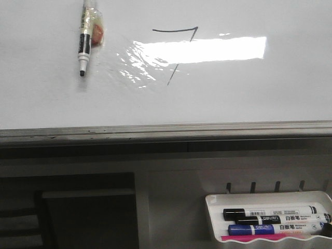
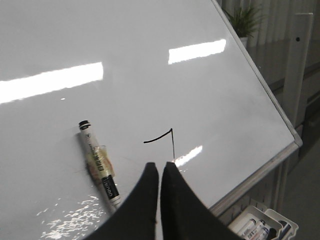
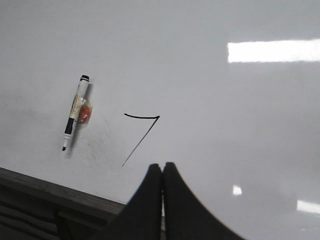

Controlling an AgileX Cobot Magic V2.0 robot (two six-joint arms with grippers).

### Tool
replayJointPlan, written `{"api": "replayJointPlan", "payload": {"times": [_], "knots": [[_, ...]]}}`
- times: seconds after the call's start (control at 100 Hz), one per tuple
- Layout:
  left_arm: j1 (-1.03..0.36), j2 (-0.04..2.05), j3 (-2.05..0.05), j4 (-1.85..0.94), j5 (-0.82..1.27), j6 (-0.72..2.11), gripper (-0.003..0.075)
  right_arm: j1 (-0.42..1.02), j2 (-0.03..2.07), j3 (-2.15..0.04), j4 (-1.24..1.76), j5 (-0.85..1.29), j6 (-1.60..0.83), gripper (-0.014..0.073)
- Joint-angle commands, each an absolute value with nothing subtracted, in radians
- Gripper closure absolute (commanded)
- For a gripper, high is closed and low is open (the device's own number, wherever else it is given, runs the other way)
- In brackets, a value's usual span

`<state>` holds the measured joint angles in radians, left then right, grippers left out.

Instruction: Write number 7 on whiteboard

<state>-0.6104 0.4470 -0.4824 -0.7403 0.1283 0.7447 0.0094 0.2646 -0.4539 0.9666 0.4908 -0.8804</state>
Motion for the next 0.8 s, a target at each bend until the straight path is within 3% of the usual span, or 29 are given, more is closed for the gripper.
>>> {"api": "replayJointPlan", "payload": {"times": [0.0,0.3,0.79], "knots": [[-0.61,0.34,-0.432,-0.762,0.022,0.746,0.0741,0.003,0.18,-0.403,1.005,0.41,-0.898,0.0647],[-0.61,0.031,-0.271,-0.826,0.007,0.746,0.0741,0.003,-0.022,-0.262,1.005,0.45,-0.898,0.0647],[-0.61,0.008,-0.264,-0.826,0.012,0.746,0.0741,0.003,-0.027,-0.26,1.005,0.444,-0.898,0.0647]]}}
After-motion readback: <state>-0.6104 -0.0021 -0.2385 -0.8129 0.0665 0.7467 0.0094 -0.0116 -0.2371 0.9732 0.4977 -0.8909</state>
